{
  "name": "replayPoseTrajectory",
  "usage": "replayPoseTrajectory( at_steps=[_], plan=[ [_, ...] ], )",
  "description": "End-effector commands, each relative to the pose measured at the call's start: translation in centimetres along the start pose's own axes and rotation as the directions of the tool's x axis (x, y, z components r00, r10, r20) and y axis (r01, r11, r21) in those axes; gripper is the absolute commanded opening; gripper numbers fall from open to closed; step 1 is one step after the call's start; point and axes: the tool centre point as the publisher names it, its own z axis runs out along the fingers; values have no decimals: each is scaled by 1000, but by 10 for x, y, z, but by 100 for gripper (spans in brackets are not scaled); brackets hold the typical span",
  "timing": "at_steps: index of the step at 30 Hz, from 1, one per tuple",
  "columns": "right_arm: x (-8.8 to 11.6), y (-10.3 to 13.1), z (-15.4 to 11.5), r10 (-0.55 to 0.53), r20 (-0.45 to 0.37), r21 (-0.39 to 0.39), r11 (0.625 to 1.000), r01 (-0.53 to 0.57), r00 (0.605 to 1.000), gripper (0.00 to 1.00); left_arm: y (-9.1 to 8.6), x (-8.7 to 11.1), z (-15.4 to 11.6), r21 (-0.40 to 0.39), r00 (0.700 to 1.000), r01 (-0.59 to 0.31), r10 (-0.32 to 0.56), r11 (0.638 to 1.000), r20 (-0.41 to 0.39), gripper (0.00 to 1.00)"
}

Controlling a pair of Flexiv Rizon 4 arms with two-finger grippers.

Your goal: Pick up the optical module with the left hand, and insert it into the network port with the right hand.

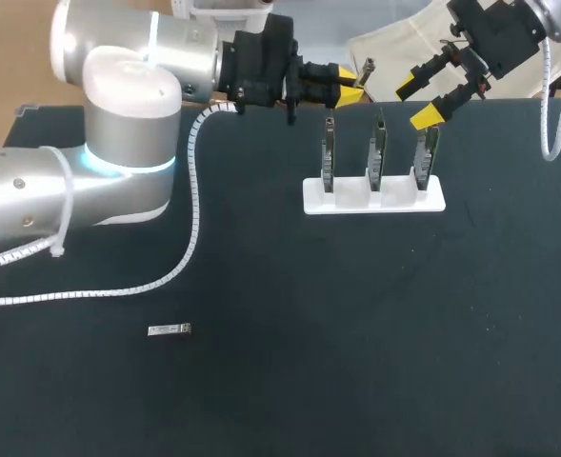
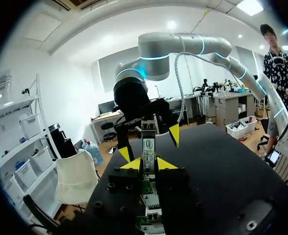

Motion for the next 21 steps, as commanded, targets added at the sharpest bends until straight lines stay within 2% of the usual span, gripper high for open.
replayPoseTrajectory(
  at_steps=[1,10,21],
  plan=[
    [0,1,0,0,0,2,1000,0,1000,100,4,1,9,5,1000,10,-10,1000,13,0],
    [0,1,0,0,0,2,1000,0,1000,100,6,-4,23,31,996,40,-42,999,73,0],
    [0,1,0,0,0,2,1000,0,1000,100,3,1,31,83,990,101,-108,991,88,0]
  ],
)
